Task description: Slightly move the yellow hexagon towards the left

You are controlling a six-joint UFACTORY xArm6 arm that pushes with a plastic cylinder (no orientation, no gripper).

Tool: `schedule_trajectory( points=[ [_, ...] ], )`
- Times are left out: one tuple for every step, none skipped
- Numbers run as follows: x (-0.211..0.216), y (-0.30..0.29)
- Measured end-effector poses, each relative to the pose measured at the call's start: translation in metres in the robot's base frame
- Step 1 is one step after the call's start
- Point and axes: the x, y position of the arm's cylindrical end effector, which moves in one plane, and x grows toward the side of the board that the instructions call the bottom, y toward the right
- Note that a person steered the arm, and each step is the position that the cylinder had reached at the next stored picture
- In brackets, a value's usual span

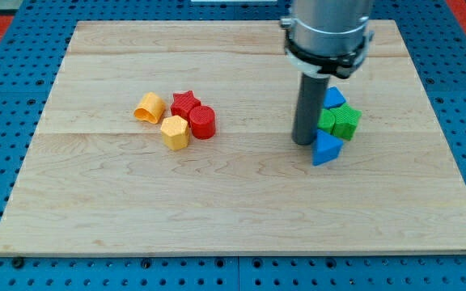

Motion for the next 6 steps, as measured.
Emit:
schedule_trajectory(
  points=[
    [0.000,-0.061],
    [0.034,-0.066],
    [0.038,-0.101],
    [0.010,-0.143],
    [-0.009,-0.191],
    [0.023,-0.158]
  ],
)
